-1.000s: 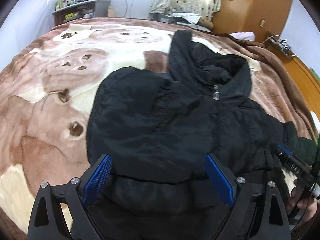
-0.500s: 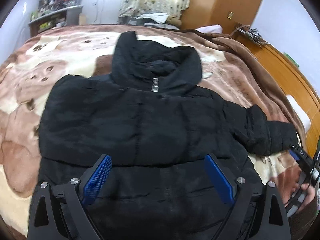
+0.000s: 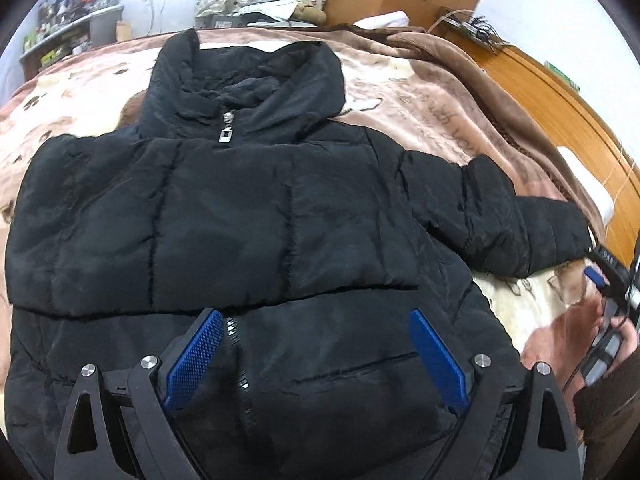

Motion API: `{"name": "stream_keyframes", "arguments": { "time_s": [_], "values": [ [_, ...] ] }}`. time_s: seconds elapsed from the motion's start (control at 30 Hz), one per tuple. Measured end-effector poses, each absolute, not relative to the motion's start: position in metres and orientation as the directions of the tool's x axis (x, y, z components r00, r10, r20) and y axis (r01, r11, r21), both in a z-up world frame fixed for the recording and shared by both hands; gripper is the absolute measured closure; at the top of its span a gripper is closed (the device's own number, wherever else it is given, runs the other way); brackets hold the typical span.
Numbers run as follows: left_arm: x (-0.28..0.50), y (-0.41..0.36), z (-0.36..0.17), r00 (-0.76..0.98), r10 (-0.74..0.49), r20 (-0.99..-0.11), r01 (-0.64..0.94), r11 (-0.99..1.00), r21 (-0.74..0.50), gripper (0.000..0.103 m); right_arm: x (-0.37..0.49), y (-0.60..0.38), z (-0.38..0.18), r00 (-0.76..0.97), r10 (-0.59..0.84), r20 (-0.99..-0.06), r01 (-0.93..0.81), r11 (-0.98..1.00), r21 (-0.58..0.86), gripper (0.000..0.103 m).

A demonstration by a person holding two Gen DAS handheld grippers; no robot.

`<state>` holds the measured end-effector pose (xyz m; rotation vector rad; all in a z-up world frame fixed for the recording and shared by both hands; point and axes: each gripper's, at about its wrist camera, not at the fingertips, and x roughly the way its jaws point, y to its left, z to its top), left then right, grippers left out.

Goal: Fold large clothes
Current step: 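Move the right tool to the other sleeve and grasp its cuff, then fold the held sleeve across the jacket body with the right tool, then open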

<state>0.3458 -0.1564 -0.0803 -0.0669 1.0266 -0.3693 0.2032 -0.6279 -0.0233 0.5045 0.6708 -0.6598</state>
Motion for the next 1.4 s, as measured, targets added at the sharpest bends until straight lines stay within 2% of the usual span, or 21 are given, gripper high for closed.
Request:
{"name": "stream_keyframes", "arguments": {
  "time_s": [0.3, 0.33, 0.37, 0.43, 0.53, 0.93, 1.4],
  "values": [
    [0.352, -0.163, -0.095, 0.428, -0.342, -0.837, 0.260, 0.933, -0.248, 0.009, 0.214, -0.645, -0.028, 0.594, -0.398, -0.699, 0.715, 0.660, 0.231, 0.042],
    [0.352, -0.163, -0.096, 0.421, -0.348, -0.838, 0.260, 0.931, -0.256, 0.009, 0.215, -0.646, -0.027, 0.600, -0.393, -0.697, 0.711, 0.661, 0.239, 0.053],
    [0.353, -0.163, -0.097, 0.415, -0.354, -0.838, 0.258, 0.929, -0.265, 0.009, 0.216, -0.647, -0.027, 0.597, -0.394, -0.699, 0.715, 0.657, 0.240, 0.070],
    [0.353, -0.162, -0.099, 0.410, -0.358, -0.839, 0.254, 0.928, -0.272, 0.009, 0.218, -0.652, -0.027, 0.605, -0.365, -0.707, 0.708, 0.653, 0.269, 0.089],
    [0.353, -0.159, -0.098, 0.408, -0.360, -0.839, 0.254, 0.927, -0.274, 0.009, 0.218, -0.648, -0.020, 0.623, -0.372, -0.688, 0.696, 0.665, 0.271, 0.098],
    [0.351, -0.136, -0.083, 0.436, -0.379, -0.816, 0.232, 0.924, -0.305, 0.009, 0.224, -0.568, 0.051, 0.786, -0.292, -0.546, 0.491, 0.830, 0.264, 0.099],
    [0.345, -0.078, -0.059, 0.500, -0.396, -0.770, 0.170, 0.917, -0.361, 0.009, 0.273, -0.415, 0.095, 0.890, 0.067, -0.452, 0.075, 0.954, 0.289, 0.099]
  ]
}}
